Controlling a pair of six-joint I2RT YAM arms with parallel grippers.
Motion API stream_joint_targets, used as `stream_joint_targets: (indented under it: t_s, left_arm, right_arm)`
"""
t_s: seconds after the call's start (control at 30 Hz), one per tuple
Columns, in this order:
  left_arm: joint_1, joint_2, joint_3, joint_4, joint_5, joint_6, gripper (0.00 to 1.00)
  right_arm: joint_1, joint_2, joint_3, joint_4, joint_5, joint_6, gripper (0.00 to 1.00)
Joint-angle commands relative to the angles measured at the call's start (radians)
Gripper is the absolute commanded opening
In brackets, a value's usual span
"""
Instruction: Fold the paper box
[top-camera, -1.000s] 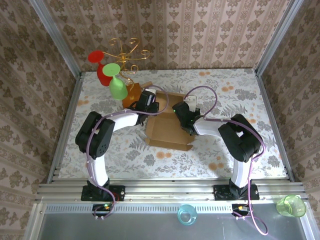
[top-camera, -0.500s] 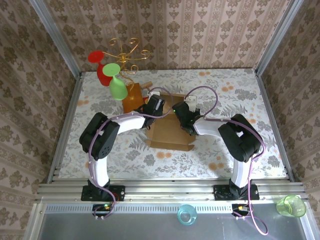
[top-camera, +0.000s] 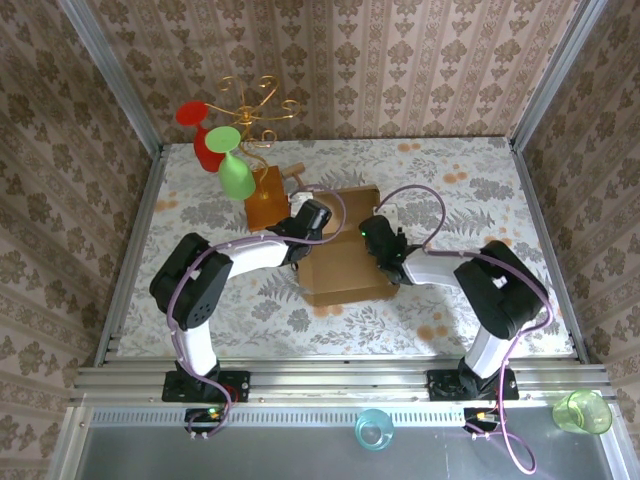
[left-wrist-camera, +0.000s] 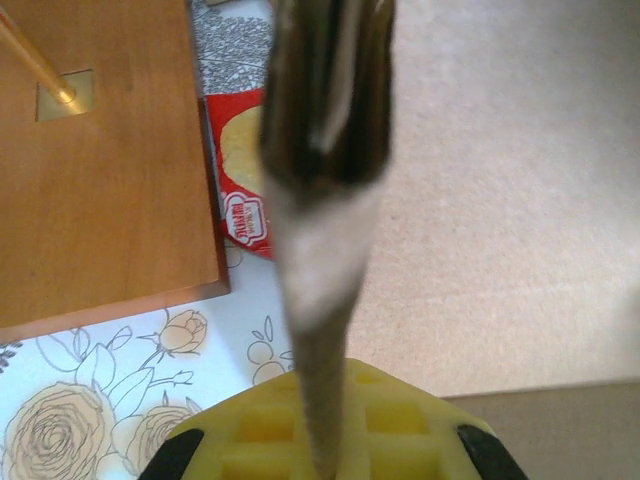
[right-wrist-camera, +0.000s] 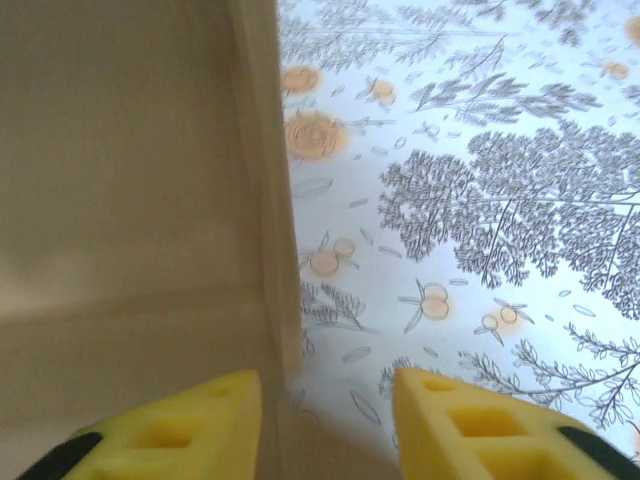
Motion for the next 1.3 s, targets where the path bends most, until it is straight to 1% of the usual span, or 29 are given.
stream_joint_targets:
  t_s: [0.0,0.07,0.17,0.23,0.33,0.4,0.5,0.67,0.8,1.0,1.1,1.27]
  left_arm:
    - [0.001,-0.005,-0.009,-0.096,-0.042,-0.033,0.0]
    - [0.001,-0.006,-0.009,-0.097,-0.042,-0.036,0.0]
    - [-0.001,-0.01,-0.009,-0.098,-0.043,-0.035,0.0]
    - [-0.001,-0.012,-0.007,-0.099,-0.045,-0.032,0.0]
    - [-0.001,-0.015,-0.002,-0.108,-0.045,-0.025,0.0]
    - [-0.001,-0.017,-0.002,-0.107,-0.045,-0.023,0.0]
    - [-0.003,-0.015,-0.001,-0.103,-0.041,-0.019,0.0]
    - [-0.003,-0.01,0.008,-0.109,-0.037,-0.014,0.0]
    - [-0.003,-0.01,0.011,-0.113,-0.036,-0.007,0.0]
    - [-0.002,-0.01,0.018,-0.118,-0.027,0.003,0.0]
    - [-0.002,-0.012,0.022,-0.115,-0.011,0.018,0.0]
    - [-0.002,-0.03,0.006,-0.085,-0.005,0.036,0.0]
  right_arm:
    - [-0.035,-0.081,-0.041,0.083,-0.176,-0.062,0.46]
    - [-0.047,-0.124,-0.073,0.109,-0.21,-0.069,0.5]
    - [-0.071,-0.183,-0.116,0.133,-0.227,-0.059,0.52]
    - [-0.111,-0.212,-0.149,0.15,-0.246,-0.027,0.52]
    - [-0.177,-0.242,-0.211,0.239,-0.308,0.001,0.53]
    - [-0.193,-0.249,-0.22,0.271,-0.334,-0.008,0.53]
    - [-0.189,-0.226,-0.188,0.278,-0.372,-0.038,0.53]
    - [-0.164,-0.175,-0.142,0.278,-0.369,-0.056,0.54]
    - [-0.135,-0.116,-0.089,0.26,-0.33,-0.077,0.56]
    - [-0.11,-0.007,0.014,0.236,-0.223,-0.092,0.57]
    - [-0.105,-0.016,0.017,0.23,-0.229,-0.074,0.57]
    - [-0.101,-0.129,-0.05,0.204,-0.255,0.015,0.59]
